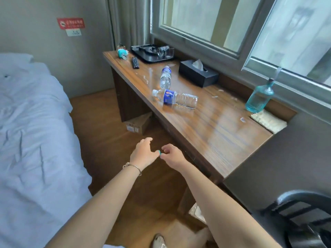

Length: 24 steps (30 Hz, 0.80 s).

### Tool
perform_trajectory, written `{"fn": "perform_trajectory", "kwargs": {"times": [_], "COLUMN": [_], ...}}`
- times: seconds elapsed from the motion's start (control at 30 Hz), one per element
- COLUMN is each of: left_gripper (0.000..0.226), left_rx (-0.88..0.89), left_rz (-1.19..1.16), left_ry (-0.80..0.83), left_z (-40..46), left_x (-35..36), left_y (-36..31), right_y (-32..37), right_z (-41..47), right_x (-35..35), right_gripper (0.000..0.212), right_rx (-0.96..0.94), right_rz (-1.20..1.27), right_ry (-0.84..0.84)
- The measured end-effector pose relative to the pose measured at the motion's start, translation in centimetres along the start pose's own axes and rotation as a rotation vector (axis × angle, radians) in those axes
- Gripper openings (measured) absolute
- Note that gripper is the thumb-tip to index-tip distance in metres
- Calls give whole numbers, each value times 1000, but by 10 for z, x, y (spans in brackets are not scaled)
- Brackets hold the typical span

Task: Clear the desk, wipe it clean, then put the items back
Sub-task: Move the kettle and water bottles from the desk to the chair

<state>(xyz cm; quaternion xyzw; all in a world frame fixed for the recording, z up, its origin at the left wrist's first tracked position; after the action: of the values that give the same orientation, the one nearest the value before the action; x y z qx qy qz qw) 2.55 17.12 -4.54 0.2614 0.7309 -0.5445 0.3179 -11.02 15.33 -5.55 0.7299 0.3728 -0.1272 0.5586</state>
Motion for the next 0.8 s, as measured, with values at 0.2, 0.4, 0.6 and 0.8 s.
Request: {"fn": "perform_trajectory", "kwargs": {"times": [0.2, 0.4, 0.6, 0.8], "left_gripper": [63, 64, 73, 88], "left_rx": [126, 235, 329, 435], "left_rz": [-42, -81, -231, 135], "left_ry": [-67, -55, 147, 242], "left_z": [93, 154, 200, 241], "left_x": [-71, -90, -84, -98], "left_y": [-56, -90, -97, -87], "right_y": [59, 64, 84, 105], "right_z": [72, 118, 151, 199], "right_x": [-105, -155, -160, -156], "right_gripper": [31, 36, 70, 100], "right_rx": [-201, -258, -400, -398], "right_rz": [110, 116, 23, -572], "right_ry": [-163, -213, -158, -162]}}
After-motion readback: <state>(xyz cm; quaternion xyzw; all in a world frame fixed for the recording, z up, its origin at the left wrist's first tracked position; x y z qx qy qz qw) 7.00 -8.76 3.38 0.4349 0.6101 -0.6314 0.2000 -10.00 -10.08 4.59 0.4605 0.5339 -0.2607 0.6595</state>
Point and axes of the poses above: each hand's wrist, its own z-axis towards the middle knuckle, its own x-axis out of the palm, y = z × x, the point moved 8 cm from there along z, towards the middle knuckle, and after that the axes turned 4 degrees about y, right-handed, at the moved point
